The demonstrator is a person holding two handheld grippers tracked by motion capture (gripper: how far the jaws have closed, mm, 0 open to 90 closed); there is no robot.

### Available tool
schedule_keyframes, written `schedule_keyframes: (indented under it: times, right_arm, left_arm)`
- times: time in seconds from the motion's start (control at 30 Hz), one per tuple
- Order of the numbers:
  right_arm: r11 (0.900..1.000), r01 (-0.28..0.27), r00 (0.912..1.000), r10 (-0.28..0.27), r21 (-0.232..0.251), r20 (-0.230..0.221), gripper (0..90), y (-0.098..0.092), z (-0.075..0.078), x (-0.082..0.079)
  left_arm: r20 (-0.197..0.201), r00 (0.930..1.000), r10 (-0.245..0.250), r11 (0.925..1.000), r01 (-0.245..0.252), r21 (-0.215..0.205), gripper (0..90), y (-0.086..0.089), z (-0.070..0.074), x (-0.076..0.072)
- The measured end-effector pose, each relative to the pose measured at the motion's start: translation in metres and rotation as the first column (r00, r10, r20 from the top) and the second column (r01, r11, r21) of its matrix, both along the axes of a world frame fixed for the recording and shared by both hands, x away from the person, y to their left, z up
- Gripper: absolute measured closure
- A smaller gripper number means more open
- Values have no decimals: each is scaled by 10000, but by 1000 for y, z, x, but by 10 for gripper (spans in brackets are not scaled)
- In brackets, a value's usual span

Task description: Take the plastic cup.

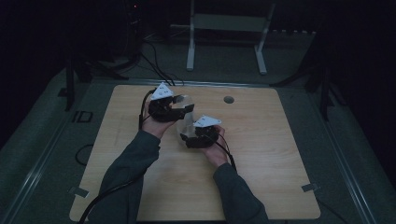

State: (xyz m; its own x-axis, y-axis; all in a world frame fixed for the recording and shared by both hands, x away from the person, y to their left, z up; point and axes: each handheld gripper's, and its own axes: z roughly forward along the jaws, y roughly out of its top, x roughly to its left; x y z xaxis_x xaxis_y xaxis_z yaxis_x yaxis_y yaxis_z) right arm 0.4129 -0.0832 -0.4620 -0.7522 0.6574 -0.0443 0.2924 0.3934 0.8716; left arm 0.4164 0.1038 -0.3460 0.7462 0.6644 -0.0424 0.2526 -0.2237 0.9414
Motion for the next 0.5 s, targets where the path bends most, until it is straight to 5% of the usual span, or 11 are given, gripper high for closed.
schedule_keyframes:
  times: [0.5]
  right_arm:
    - [10000,-2,10000,2,-45,23,218,-1,2,0]
  left_arm:
    - [164,9999,-11,9999,14,-153,408,4,20,-1]
